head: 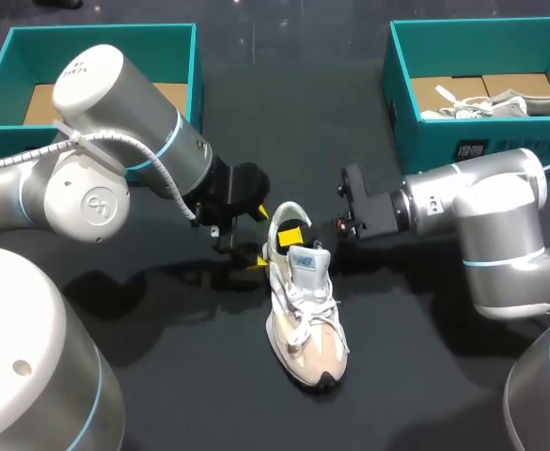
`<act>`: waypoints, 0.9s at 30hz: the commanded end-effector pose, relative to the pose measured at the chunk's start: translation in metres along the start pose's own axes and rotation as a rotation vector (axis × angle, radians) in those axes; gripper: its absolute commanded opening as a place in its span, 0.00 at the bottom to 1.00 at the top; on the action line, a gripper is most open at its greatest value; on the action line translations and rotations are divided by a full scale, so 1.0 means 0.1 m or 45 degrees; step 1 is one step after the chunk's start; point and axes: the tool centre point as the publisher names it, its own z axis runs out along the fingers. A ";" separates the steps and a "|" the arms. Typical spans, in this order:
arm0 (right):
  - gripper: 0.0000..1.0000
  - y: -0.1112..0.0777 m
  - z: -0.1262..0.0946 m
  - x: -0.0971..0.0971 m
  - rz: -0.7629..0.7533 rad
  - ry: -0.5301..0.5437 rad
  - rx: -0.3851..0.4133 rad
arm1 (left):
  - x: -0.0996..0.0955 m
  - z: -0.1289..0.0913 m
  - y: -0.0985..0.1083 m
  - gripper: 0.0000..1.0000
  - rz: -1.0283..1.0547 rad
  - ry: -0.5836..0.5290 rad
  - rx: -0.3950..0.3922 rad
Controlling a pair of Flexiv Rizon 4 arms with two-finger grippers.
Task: Take the shoe out of the shoebox, open the shoe tongue, remove and reinsert the insole, then place the shoe into the shoebox
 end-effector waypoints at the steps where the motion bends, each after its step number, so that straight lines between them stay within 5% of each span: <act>1: 0.36 0.08 -0.02 0.09 -0.025 -0.036 0.028 | 0.00 0.01 -0.01 1.00 0.000 -0.002 -0.007; 9: 0.29 0.21 -0.12 0.14 -0.077 -0.107 0.052 | 0.00 0.01 -0.01 1.00 0.000 -0.002 -0.007; 13: 0.15 0.24 -0.17 0.13 -0.072 -0.128 0.048 | 0.00 0.01 -0.01 1.00 0.000 -0.002 -0.007; 14: 0.01 0.25 -0.18 0.12 -0.070 -0.128 0.044 | 0.00 0.01 -0.01 1.00 0.000 -0.002 -0.007; 27: 0.00 -0.03 -0.02 0.00 0.055 -0.060 0.045 | 0.00 0.01 -0.01 1.00 0.000 -0.002 -0.007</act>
